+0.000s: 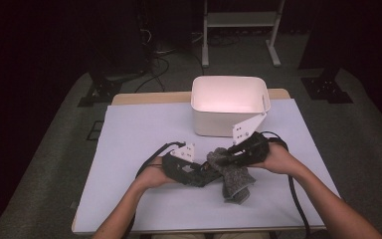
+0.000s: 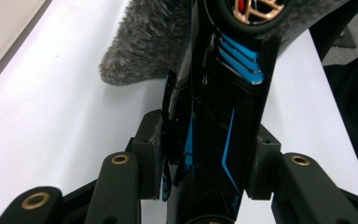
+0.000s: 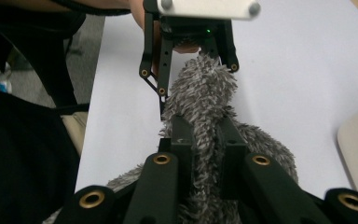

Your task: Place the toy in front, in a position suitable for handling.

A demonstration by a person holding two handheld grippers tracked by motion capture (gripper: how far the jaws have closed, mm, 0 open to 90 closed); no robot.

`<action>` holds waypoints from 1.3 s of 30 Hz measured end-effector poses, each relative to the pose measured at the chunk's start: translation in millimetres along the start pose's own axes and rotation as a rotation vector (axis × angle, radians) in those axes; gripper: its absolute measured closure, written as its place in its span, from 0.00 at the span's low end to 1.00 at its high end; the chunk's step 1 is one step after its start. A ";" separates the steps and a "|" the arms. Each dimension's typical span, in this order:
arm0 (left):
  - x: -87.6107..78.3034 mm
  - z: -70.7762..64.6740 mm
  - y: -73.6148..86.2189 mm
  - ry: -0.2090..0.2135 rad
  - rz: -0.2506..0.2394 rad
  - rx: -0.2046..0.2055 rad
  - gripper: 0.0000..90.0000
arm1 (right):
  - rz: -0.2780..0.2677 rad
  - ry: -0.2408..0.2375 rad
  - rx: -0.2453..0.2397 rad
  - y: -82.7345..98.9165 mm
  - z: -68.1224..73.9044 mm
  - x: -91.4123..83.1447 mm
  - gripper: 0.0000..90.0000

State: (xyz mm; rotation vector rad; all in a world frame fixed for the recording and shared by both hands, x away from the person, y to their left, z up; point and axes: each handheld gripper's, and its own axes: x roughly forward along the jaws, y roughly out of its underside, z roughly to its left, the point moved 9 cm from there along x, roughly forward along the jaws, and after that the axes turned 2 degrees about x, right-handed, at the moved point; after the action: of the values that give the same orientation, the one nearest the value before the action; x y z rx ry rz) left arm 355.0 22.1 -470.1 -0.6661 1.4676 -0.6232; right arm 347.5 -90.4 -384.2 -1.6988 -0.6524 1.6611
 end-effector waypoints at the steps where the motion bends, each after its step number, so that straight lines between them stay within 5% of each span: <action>1: 0.4 0.0 -0.1 0.001 -0.002 0.000 0.64 | -0.008 0.003 0.012 4.3 -1.5 -1.5 0.89; 8: 3.0 -0.5 -3.9 0.007 0.030 0.004 0.64 | -0.032 0.014 0.062 26.2 -3.6 -7.4 0.89; 16: -1.3 4.9 -2.9 -0.005 0.116 0.003 0.64 | -0.051 0.014 0.025 13.7 -0.4 -4.3 0.89; 24: -0.9 5.9 -1.0 -0.002 0.101 -0.018 0.64 | -0.007 0.039 0.065 40.7 -8.1 -4.5 0.89; 31: 1.5 7.1 -2.0 -0.002 0.104 -0.020 0.64 | -0.037 0.024 0.037 21.7 -3.0 -3.6 0.89; 39: -1.9 6.2 -0.8 0.002 0.131 -0.032 0.64 | 0.011 0.041 0.060 39.8 -5.0 -5.6 0.89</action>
State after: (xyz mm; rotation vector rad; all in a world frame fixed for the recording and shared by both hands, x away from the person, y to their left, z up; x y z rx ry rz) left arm 361.1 23.1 -468.3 -0.5886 1.5129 -0.5003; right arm 348.2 -121.2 -410.5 -1.6913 -0.5692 1.6332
